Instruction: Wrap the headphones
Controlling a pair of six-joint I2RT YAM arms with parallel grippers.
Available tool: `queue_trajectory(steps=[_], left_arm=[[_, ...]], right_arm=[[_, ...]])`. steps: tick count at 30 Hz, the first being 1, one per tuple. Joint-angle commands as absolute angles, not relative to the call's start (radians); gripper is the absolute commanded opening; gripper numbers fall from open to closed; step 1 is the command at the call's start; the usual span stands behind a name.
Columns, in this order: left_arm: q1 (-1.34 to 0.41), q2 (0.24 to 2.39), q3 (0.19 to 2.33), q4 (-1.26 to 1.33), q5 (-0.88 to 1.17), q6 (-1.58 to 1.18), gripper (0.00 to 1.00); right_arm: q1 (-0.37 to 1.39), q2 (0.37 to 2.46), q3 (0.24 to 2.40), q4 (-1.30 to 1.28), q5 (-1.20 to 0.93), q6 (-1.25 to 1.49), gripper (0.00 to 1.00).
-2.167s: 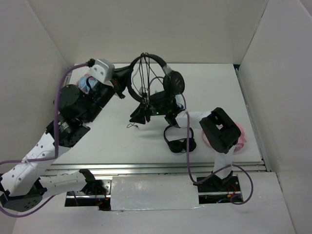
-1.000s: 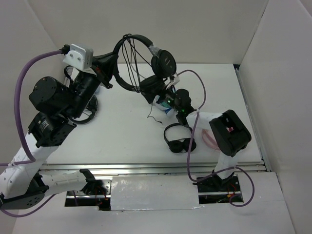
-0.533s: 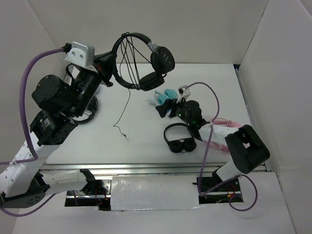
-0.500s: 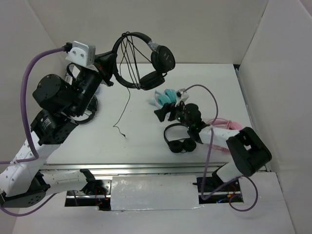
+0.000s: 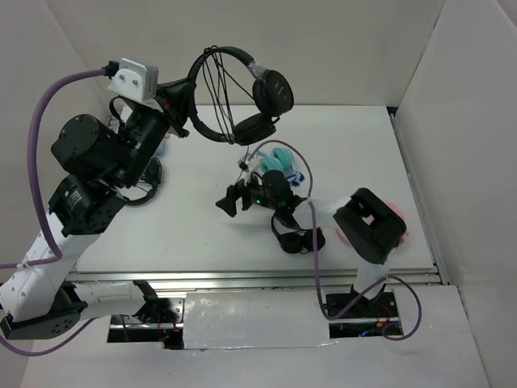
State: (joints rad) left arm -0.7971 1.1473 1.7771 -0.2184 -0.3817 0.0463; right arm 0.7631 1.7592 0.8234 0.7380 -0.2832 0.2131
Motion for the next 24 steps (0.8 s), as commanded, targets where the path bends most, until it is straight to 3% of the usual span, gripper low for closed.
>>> queue_trajectory(steps=[1, 4, 7, 8, 10, 11, 24], left_arm=[[-0.801, 1.141, 1.842, -0.152, -0.348, 0.009, 0.00], [-0.802, 1.152, 1.870, -0.164, -0.339, 0.009, 0.00], [-0.802, 1.157, 1.882, -0.172, -0.353, 0.012, 0.00], [-0.802, 1.155, 1.884, -0.172, -0.354, 0.014, 0.00], [-0.802, 1.157, 1.884, -0.172, -0.370, 0.020, 0.00], [-0.802, 1.157, 1.884, -0.170, -0.377, 0.023, 0.00], [-0.798, 1.195, 1.875, -0.114, -0.567, 0.130, 0.00]], right_arm=[[0.756, 1.870, 1.023, 0.704, -0.326, 0.262, 1.00], [0.759, 1.931, 1.135, 0.675, -0.342, 0.307, 0.95], [0.761, 1.960, 1.134, 0.753, -0.390, 0.331, 0.72], [0.759, 1.967, 1.131, 0.768, -0.425, 0.354, 0.43], [0.756, 1.976, 1.123, 0.788, -0.463, 0.368, 0.22], [0.758, 1.974, 1.117, 0.788, -0.478, 0.368, 0.00], [0.791, 1.596, 0.487, 0.856, -0.367, 0.494, 0.00]])
